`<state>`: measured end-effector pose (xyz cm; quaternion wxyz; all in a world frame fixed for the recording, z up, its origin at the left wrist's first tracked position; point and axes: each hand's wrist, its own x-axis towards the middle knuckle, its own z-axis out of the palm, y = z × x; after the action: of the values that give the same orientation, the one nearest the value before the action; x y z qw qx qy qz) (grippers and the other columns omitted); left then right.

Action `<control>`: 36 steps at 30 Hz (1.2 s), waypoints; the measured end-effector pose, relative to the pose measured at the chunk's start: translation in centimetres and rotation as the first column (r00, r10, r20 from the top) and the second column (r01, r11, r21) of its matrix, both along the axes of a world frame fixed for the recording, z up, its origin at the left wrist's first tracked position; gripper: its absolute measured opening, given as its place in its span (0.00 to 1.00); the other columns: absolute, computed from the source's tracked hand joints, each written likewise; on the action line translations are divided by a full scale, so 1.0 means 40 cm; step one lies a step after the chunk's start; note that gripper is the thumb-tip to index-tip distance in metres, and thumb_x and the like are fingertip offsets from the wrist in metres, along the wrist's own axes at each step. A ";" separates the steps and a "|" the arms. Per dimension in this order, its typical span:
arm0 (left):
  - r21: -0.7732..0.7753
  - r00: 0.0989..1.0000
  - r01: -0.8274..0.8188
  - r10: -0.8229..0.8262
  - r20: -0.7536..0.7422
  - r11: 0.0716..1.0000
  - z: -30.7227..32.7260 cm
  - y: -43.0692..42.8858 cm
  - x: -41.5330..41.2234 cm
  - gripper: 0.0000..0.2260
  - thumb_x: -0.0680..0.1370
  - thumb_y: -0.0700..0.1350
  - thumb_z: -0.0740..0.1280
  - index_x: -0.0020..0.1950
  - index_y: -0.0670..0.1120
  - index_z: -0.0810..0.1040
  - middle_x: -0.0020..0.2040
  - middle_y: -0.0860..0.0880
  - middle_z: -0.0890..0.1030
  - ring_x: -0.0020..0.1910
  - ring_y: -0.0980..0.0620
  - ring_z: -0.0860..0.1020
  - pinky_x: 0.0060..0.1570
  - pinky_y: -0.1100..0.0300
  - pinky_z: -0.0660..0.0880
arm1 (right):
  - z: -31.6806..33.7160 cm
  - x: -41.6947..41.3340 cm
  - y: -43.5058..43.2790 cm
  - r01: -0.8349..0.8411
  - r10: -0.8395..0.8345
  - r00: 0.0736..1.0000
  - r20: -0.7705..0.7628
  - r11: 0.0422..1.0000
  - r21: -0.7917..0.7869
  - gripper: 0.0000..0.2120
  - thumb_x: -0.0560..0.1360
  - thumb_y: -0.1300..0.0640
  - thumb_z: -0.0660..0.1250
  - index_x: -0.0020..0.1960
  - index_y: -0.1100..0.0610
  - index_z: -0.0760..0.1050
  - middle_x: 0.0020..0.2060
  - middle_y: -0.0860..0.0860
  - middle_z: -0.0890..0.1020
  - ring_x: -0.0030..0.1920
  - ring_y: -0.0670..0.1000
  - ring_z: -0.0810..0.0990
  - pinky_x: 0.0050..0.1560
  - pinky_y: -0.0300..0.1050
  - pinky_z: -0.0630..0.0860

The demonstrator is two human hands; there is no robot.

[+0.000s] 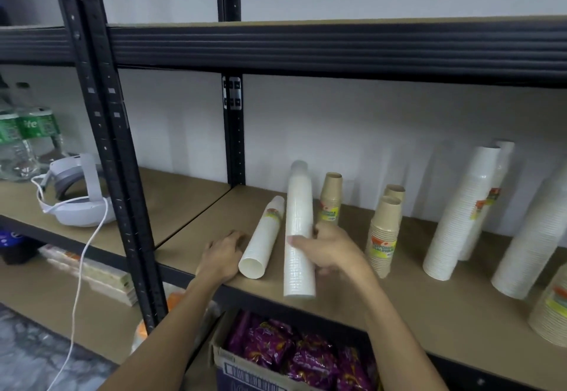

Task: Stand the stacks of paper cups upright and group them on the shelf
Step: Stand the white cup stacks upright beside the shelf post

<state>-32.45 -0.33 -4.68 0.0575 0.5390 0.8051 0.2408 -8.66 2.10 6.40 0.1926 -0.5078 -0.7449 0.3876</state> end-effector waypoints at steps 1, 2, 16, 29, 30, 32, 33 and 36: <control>0.002 1.000 -0.007 0.007 0.006 1.000 0.002 -0.001 0.001 0.19 0.79 0.47 0.56 0.70 0.55 0.68 0.69 0.52 0.74 0.64 0.47 0.73 0.65 0.50 0.63 | 0.011 0.003 0.009 0.014 -0.009 0.999 -0.049 0.995 0.103 0.24 0.73 0.45 0.72 0.62 0.55 0.72 0.55 0.52 0.81 0.51 0.54 0.83 0.47 0.52 0.83; 0.003 1.000 -0.017 0.017 0.015 1.000 0.005 -0.003 0.003 0.21 0.78 0.45 0.57 0.72 0.54 0.67 0.70 0.52 0.73 0.66 0.47 0.72 0.66 0.50 0.63 | 0.018 0.004 0.021 0.047 -0.026 0.994 -0.107 0.979 0.199 0.24 0.72 0.45 0.72 0.63 0.55 0.72 0.57 0.52 0.81 0.54 0.54 0.82 0.52 0.53 0.81; -0.003 0.996 -0.001 0.002 0.084 1.000 0.010 -0.016 0.008 0.25 0.77 0.41 0.55 0.74 0.52 0.66 0.72 0.48 0.72 0.69 0.45 0.69 0.69 0.51 0.64 | -0.181 -0.023 0.102 0.233 -0.101 0.882 -0.460 0.942 0.240 0.31 0.76 0.52 0.71 0.75 0.52 0.63 0.62 0.51 0.80 0.61 0.52 0.79 0.60 0.49 0.76; -0.104 0.997 -0.012 0.004 -0.072 0.995 0.025 -0.059 -0.029 0.24 0.82 0.56 0.51 0.77 0.51 0.61 0.78 0.51 0.60 0.77 0.50 0.56 0.75 0.47 0.50 | -0.135 -0.133 -0.042 0.104 -0.104 0.985 0.135 0.995 0.009 0.31 0.71 0.31 0.65 0.48 0.61 0.74 0.47 0.55 0.81 0.36 0.51 0.79 0.31 0.43 0.73; -0.058 0.998 -0.046 0.043 -0.053 0.997 0.025 -0.063 -0.024 0.23 0.81 0.54 0.53 0.76 0.50 0.63 0.77 0.50 0.63 0.76 0.50 0.59 0.74 0.48 0.52 | -0.124 -0.142 -0.033 0.098 -0.092 0.985 0.146 0.995 -0.033 0.27 0.71 0.35 0.67 0.45 0.60 0.74 0.46 0.55 0.82 0.35 0.52 0.80 0.33 0.43 0.77; 0.003 0.993 -0.117 0.117 -0.001 0.993 0.032 -0.069 -0.015 0.22 0.80 0.50 0.56 0.73 0.48 0.66 0.74 0.48 0.68 0.73 0.47 0.65 0.73 0.49 0.55 | -0.106 -0.141 -0.022 0.038 -0.029 0.999 0.043 0.973 -0.226 0.17 0.72 0.45 0.70 0.46 0.59 0.73 0.47 0.56 0.81 0.38 0.53 0.84 0.38 0.44 0.82; 0.002 0.989 -0.146 0.146 0.031 0.989 0.042 -0.071 -0.014 0.22 0.79 0.48 0.57 0.73 0.48 0.66 0.73 0.46 0.70 0.71 0.45 0.67 0.72 0.49 0.57 | -0.097 -0.135 -0.022 -0.052 0.017 0.995 -0.094 0.923 -0.383 0.15 0.72 0.49 0.71 0.49 0.59 0.73 0.48 0.57 0.81 0.41 0.54 0.85 0.42 0.45 0.83; -0.077 0.989 -0.121 0.127 0.082 0.990 0.061 -0.061 -0.048 0.23 0.78 0.49 0.57 0.74 0.49 0.65 0.74 0.47 0.68 0.71 0.45 0.67 0.70 0.47 0.61 | -0.088 -0.130 -0.023 -0.357 0.059 0.887 -0.457 0.715 -0.601 0.21 0.73 0.55 0.73 0.62 0.63 0.72 0.54 0.61 0.81 0.51 0.57 0.85 0.50 0.50 0.83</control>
<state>-34.37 -2.78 -2.25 0.0966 0.4746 0.8419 0.2380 -13.87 1.17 2.87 0.1011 -0.3613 -0.5514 0.7451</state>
